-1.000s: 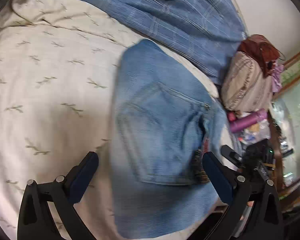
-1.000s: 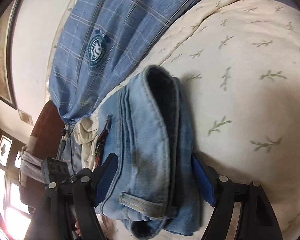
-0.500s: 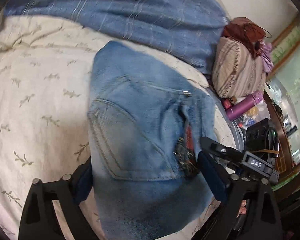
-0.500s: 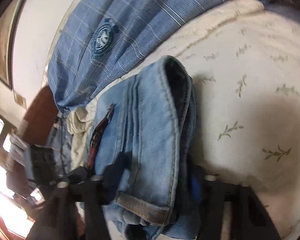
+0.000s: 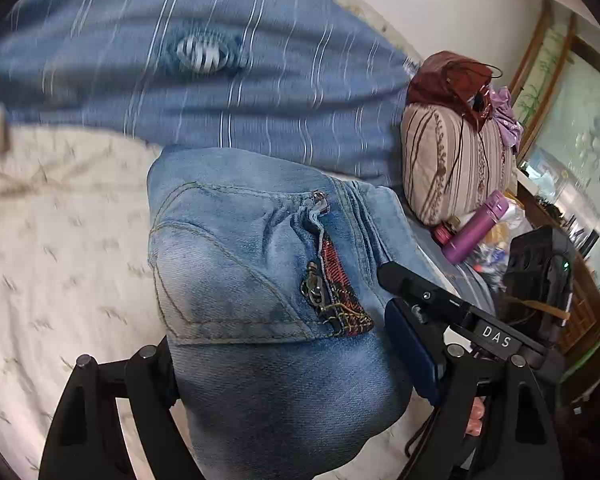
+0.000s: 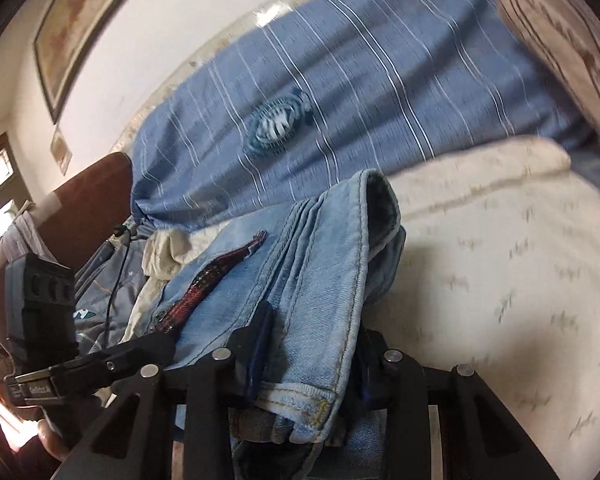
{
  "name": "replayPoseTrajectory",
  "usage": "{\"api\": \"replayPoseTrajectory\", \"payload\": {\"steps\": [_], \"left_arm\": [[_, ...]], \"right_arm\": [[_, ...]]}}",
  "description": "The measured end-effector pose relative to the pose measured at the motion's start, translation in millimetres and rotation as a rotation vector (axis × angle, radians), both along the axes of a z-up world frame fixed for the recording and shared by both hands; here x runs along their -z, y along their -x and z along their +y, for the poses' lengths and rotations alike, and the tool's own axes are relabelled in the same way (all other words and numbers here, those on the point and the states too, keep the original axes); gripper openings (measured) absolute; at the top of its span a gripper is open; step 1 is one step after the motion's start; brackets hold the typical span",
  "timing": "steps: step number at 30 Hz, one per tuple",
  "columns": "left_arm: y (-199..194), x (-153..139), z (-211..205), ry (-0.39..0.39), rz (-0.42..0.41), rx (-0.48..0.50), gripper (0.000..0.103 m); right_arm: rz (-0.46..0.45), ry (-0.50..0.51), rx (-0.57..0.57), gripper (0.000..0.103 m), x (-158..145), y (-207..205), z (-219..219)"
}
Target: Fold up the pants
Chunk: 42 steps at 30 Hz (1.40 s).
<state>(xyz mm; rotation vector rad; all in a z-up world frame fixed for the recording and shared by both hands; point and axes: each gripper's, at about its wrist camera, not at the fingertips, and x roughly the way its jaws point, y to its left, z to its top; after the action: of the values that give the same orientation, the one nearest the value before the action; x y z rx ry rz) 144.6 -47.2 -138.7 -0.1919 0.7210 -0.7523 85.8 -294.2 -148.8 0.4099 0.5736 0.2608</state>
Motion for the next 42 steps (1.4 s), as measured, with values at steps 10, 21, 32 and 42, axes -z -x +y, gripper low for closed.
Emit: {"api": "replayPoseTrajectory", "payload": {"steps": [10,21,32,42], "left_arm": [[-21,32,-10,-0.162,0.137,-0.073,0.086],[-9,26,5,-0.155,0.176,-0.148,0.087],[62,-17,18,-0.423,-0.003,-0.392,0.092],[124,-84,9,-0.581,-0.289,-0.517,0.1]], "right_arm": [[0.165,0.031,-0.053,0.038,25,-47,6],[0.202,-0.085,0.029,0.057,22,-25,-22],[-0.028,0.102,0.124,0.064,-30,53,6],[-0.121,0.189,0.128,0.068,-80,108,43]]}}
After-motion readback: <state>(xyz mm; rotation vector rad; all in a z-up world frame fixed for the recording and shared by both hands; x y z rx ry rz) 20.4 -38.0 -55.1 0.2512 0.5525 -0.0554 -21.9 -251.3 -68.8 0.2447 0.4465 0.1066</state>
